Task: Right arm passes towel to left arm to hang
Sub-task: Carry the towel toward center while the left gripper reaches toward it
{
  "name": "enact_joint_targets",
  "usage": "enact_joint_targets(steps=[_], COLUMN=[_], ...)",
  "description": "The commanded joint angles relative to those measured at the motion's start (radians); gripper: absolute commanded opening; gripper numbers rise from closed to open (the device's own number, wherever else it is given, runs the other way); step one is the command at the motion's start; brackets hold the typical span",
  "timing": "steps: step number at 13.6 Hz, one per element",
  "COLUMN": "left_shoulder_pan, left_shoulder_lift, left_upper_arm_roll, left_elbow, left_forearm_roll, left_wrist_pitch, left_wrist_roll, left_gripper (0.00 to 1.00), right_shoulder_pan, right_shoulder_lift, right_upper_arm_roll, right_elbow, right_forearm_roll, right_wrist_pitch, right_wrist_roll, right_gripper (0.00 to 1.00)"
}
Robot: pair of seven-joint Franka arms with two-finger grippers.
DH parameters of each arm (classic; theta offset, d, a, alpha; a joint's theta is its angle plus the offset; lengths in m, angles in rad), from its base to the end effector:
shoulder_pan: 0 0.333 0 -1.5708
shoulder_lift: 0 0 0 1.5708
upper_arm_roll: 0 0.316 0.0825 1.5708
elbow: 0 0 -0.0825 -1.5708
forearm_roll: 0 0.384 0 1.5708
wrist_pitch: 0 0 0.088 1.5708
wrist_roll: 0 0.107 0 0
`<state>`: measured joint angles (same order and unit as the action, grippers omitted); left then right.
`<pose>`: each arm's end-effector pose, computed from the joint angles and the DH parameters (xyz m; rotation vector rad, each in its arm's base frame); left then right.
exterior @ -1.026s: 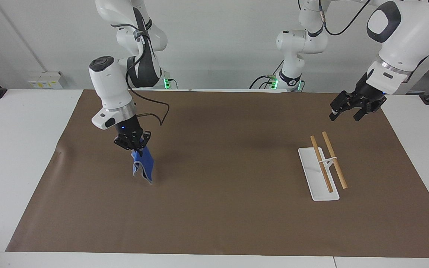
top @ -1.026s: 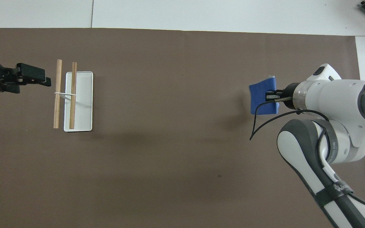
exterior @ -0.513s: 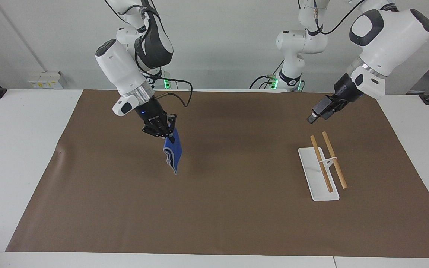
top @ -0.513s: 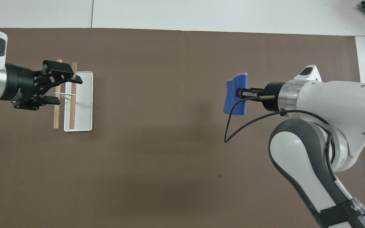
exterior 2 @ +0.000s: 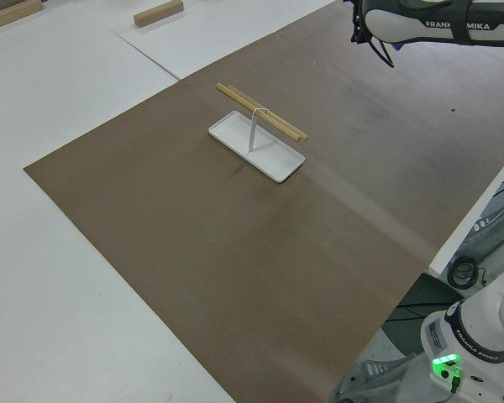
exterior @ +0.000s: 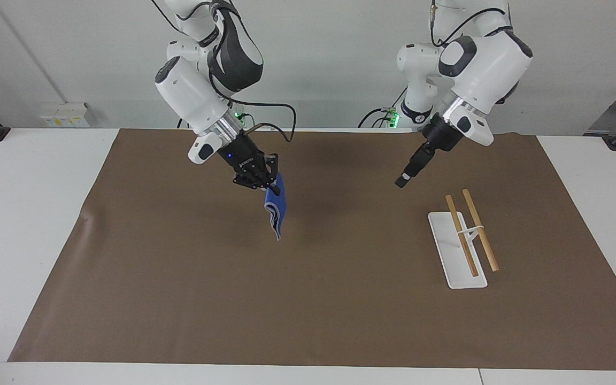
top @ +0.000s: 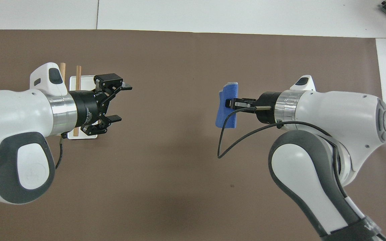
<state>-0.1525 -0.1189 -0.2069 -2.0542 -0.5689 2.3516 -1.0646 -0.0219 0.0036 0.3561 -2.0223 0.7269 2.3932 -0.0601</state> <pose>0.5179 -0.2071 0.5349 2.2090 1.2389 0.0117 0.5521 0.1973 0.4878 -2.4936 0.0740 -0.3439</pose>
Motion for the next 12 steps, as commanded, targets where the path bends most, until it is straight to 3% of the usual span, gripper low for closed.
enact_joint_targets(steps=[1,3,8,12], left_shoulder_pan=[-0.006,-0.006,-0.006,-0.007], left_shoulder_lift=[-0.047,-0.045,-0.045,-0.051], left_upper_arm_roll=[-0.054,-0.107,-0.202,-0.223], left_elbow=[-0.073,-0.107,-0.191,-0.198], left_forearm_roll=[-0.02,-0.02,-0.02,-0.02], left_wrist_pitch=[0.142,0.231,0.27,0.258], left_wrist_roll=[-0.275,-0.398,-0.526,-0.682], left_gripper=[1.0,1.0,1.0,1.0], right_shoulder_pan=[0.025,0.046,0.071,0.071], right_shoulder_lift=[-0.017,-0.022,-0.039,-0.06], right_upper_arm_roll=[0.001,0.003,0.003,0.001], right_elbow=[-0.001,-0.001,-0.015,-0.016], right_forearm_roll=[0.098,0.17,0.319,0.468], right_wrist_pitch=[-0.014,-0.017,-0.025,-0.069], right_wrist_roll=[-0.023,-0.023,-0.017,-0.012], right_gripper=[0.0,0.0,0.0,0.0])
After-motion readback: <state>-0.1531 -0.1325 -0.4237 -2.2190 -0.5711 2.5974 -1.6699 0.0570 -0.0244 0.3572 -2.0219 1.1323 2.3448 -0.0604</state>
